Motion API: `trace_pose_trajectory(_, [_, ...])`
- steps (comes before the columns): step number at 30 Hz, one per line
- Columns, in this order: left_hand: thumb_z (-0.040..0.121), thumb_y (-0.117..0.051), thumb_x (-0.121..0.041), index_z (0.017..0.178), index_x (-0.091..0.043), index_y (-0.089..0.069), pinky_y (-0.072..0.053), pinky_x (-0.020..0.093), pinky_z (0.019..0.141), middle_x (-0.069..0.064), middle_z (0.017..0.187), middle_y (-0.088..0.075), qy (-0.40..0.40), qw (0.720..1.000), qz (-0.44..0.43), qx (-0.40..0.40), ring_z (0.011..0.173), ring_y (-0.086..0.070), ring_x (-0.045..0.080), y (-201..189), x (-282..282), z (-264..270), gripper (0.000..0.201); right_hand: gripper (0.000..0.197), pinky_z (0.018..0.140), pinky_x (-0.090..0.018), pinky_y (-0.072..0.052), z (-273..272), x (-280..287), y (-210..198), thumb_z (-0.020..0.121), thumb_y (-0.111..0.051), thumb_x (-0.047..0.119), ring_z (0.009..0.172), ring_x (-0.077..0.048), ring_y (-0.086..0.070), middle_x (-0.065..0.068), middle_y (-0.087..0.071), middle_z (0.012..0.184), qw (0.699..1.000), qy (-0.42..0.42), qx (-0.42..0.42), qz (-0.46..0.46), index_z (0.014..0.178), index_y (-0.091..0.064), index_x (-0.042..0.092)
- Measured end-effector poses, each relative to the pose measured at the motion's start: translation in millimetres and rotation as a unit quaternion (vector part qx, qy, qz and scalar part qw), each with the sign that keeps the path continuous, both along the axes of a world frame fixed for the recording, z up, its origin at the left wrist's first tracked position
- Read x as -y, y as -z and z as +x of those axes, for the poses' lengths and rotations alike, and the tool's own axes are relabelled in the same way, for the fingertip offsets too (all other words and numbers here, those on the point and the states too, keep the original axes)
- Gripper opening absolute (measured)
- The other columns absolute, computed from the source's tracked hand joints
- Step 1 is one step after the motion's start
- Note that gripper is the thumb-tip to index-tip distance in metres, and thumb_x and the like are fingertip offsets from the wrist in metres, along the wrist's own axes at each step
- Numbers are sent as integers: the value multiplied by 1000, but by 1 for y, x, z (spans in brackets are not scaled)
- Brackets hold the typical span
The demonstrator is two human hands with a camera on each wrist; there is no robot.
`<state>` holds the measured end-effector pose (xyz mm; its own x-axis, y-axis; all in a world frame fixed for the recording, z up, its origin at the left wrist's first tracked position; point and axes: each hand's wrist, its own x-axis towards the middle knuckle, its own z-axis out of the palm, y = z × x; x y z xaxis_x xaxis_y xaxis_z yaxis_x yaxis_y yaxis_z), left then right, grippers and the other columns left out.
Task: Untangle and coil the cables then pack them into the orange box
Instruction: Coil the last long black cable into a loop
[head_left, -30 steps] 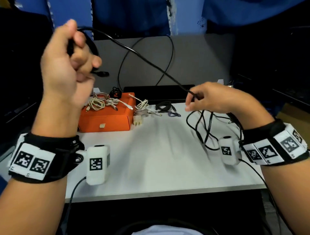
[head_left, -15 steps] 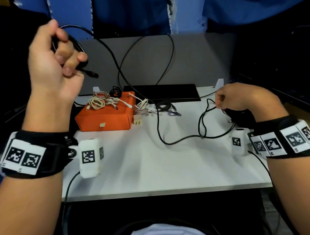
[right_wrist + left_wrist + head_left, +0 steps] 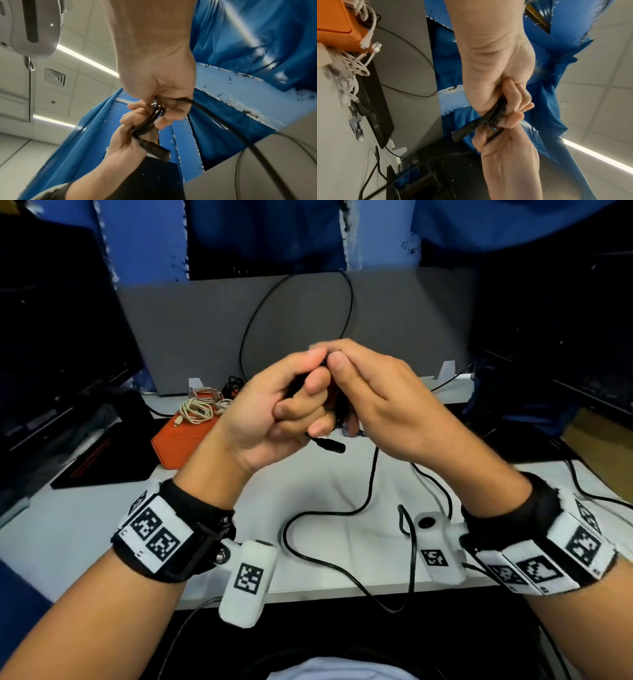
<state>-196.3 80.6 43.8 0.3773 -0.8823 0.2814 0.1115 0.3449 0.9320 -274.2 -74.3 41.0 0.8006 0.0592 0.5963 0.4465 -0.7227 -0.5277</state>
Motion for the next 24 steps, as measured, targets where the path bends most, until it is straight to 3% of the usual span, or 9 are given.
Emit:
trace_pose_trajectory(3, [104,-34,-33,68,-16,-63,-50,22,57,-12,34,-30,9,999,32,5,25,-24,10,1,-4,4,49,32,65,-29,-42,3,0,1,111,-38,34,64,-8,-59,7,-66,74,999,-23,-13,26,97,-62,20])
trace_pose_trajectory(6, [108,-35,-35,75,-10,-61,-54,29,68,-6,37,-38,-73,993,73,48,30,-40,11,-5,-2,-3,48,36,64,-33,-44,4,0,0,111,-39,35,67,-11,-58,6,-62,69,999,35,13,5,78,-50,29])
trace_pose_trajectory(10, [107,-45,-35,79,-8,-57,-53,27,62,2,48,-44,-197,974,82,75,42,-48,18,-13,6,-18,41,36,65,-40,-47,4,1,1,111,-39,37,67,-18,-60,2,-61,69,994,94,48,13,83,-51,17])
trace_pose_trajectory(12, [107,-44,-38,80,-10,-57,-52,25,59,1,51,-46,-209,973,74,67,45,-50,18,-14,7,-22,41,36,60,-37,-46,4,2,2,110,-40,37,64,-16,-58,5,-59,65,992,106,73,10,86,-52,14])
trace_pose_trajectory(16, [109,-33,-40,79,-14,-53,-53,26,69,-7,44,-40,-101,994,39,-4,42,-46,12,-16,3,-23,44,33,54,-33,-42,0,-2,-2,110,-40,35,60,-17,-55,9,-52,60,989,100,104,-2,90,-53,13])
trace_pose_trajectory(20, [108,-28,-37,68,-18,-57,-51,25,70,-10,36,-40,5,999,1,-53,38,-49,10,-14,1,-26,53,36,59,-41,-42,-7,-3,-7,112,-37,28,60,-21,-48,-4,-48,64,991,14,122,57,84,-49,8])
trace_pose_trajectory(24, [109,-19,-36,72,-18,-58,-53,28,82,-7,43,-52,54,998,-21,-40,54,-65,16,-12,-2,-25,57,40,54,-42,-42,-4,-2,-6,112,-36,31,57,-27,-52,-12,-54,68,988,-20,115,97,88,-50,1])
